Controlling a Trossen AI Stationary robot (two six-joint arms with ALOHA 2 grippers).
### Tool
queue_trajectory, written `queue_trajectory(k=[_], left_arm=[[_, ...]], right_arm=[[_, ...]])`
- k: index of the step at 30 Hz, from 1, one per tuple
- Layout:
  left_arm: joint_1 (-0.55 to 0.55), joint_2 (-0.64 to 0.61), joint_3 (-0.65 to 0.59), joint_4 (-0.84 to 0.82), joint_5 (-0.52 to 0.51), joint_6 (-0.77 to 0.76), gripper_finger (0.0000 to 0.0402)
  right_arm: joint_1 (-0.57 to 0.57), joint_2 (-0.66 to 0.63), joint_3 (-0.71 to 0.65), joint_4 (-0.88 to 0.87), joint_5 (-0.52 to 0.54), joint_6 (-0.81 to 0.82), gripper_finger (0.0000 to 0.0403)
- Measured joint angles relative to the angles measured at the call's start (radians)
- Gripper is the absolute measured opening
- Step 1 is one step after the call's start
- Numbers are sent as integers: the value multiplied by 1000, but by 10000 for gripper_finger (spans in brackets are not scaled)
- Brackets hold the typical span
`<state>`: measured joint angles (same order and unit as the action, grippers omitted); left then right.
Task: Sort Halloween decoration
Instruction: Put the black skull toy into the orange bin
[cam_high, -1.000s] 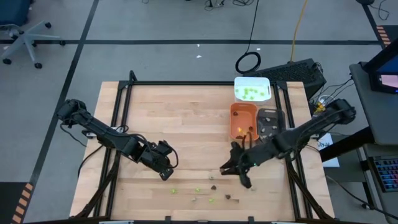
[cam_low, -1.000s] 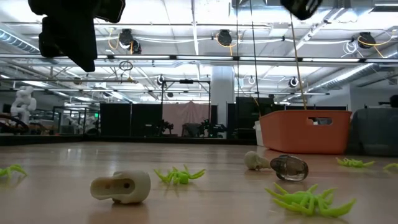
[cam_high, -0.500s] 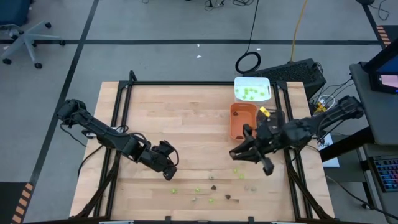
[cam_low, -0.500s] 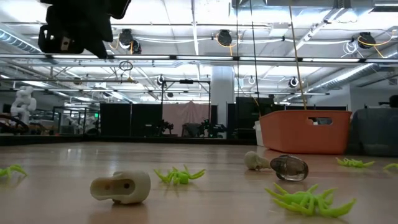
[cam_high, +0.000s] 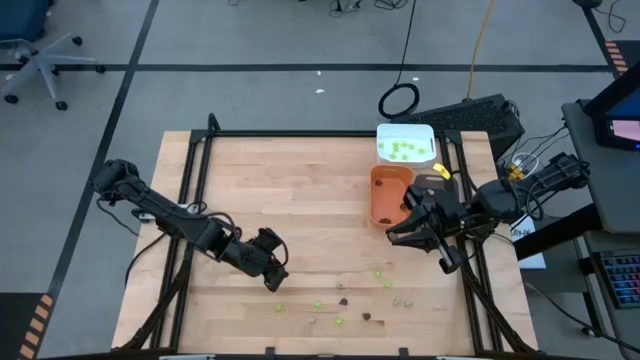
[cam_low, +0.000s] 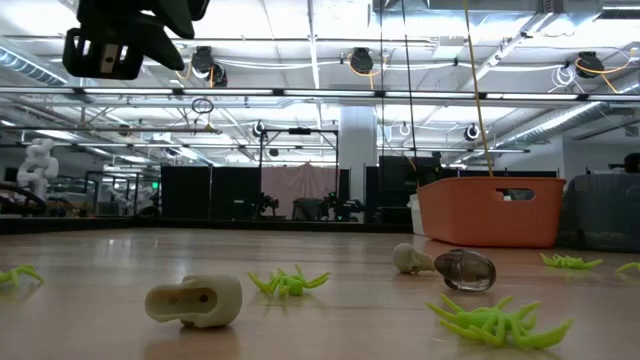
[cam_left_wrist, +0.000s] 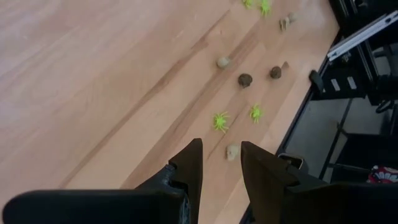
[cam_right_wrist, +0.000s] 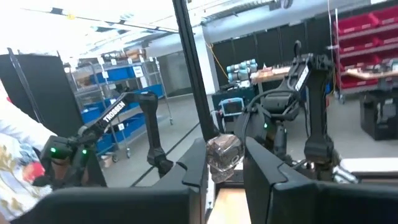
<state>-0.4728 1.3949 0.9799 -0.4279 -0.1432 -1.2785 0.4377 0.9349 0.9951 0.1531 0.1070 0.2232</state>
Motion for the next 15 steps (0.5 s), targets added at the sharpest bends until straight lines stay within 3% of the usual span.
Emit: queue_trajectory(k=[15], left_arm=[[35,0,0,-6,-1,1,109]], right_arm=[[0,-6,0,-7,-3,-293,45]])
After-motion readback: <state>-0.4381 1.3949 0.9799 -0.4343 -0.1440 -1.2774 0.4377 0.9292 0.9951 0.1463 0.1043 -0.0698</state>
